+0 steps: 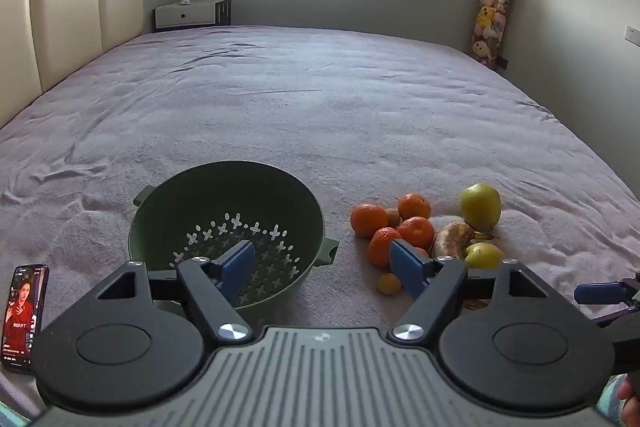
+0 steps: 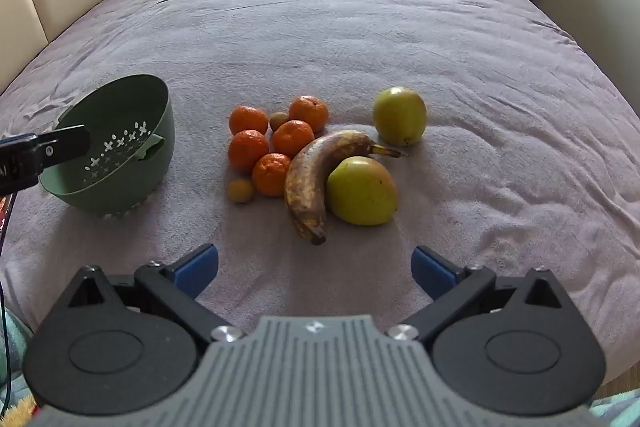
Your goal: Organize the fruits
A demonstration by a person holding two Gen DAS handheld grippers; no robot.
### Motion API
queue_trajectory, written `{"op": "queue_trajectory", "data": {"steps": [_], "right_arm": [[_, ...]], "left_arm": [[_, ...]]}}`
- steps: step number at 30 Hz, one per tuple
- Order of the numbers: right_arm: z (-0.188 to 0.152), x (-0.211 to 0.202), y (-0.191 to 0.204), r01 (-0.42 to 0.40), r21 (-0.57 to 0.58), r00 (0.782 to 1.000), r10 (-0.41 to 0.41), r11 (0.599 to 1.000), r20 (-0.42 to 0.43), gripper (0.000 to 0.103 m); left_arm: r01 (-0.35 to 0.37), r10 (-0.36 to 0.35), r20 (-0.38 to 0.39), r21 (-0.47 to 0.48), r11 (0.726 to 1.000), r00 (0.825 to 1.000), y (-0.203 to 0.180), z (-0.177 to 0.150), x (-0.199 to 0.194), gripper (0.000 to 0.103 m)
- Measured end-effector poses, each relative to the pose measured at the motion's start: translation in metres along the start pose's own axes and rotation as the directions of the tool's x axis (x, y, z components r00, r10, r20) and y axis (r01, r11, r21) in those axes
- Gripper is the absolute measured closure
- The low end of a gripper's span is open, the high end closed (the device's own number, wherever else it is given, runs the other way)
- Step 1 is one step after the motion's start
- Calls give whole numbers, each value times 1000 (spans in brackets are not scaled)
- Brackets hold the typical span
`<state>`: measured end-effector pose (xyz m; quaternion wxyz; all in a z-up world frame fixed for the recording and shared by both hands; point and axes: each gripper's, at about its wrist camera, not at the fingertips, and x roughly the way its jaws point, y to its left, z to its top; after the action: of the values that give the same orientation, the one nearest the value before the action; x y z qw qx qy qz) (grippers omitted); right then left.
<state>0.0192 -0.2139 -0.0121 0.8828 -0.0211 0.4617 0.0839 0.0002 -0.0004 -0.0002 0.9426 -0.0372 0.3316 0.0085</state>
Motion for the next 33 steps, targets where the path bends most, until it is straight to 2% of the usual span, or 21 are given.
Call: {"op": "queue_trajectory", "data": {"steps": [15,33], "right_arm": [[-2,-2,-3,-4,16,1000,5,1000,-7,4],[-2,5,-4,-4,25,1000,5,1000,-21,4]], "left_arm": [[8,-8,-34,2,1000,999,0,-2,5,13],[10,-10,-36,9,1000,999,-3,-4,5,13]]}}
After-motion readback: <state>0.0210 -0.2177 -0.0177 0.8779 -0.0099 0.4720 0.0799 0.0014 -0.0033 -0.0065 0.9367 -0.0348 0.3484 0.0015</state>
